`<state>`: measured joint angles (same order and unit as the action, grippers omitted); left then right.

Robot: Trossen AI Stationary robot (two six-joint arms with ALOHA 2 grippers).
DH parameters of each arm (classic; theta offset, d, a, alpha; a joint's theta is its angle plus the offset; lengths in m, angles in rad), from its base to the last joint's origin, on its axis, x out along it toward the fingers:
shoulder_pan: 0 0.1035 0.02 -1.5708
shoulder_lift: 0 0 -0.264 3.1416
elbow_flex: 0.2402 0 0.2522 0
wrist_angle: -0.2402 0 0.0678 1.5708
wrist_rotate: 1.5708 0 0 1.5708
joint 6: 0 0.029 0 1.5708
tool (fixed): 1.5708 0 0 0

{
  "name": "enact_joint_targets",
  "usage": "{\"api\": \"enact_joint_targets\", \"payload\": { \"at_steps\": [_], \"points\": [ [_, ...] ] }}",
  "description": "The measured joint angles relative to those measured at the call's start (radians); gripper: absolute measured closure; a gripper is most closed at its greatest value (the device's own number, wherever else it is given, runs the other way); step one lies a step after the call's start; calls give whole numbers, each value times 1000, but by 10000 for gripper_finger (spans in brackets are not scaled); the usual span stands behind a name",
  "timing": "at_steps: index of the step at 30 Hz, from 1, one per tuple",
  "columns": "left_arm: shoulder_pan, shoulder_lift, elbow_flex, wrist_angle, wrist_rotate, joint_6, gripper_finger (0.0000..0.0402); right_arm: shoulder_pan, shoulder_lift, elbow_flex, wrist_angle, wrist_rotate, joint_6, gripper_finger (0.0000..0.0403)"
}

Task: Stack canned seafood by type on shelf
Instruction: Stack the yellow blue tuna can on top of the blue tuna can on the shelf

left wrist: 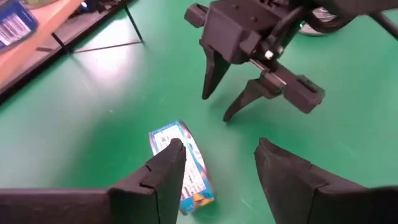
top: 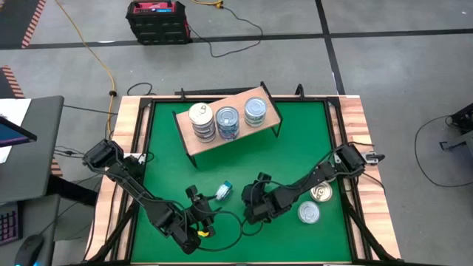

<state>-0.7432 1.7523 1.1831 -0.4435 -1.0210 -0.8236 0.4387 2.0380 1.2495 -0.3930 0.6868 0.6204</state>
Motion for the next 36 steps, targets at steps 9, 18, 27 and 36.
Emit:
{"api": "enact_joint_targets", "payload": {
  "at_steps": [9, 18, 27, 36],
  "points": [
    [9, 0, -39, -22, 150, -119, 228, -23, 0, 0, -30, 8, 0, 184],
    [15, 0, -136, -16, 184, -307, 152, -23, -45, -1, -95, 44, 0, 184],
    [48, 0, -227, 149, 153, -322, 82, -31, -115, -1, -106, 127, -53, 184],
    [83, 0, -295, 281, 143, -269, 74, -46, -115, -1, -126, 127, -73, 184]
  ]
}}
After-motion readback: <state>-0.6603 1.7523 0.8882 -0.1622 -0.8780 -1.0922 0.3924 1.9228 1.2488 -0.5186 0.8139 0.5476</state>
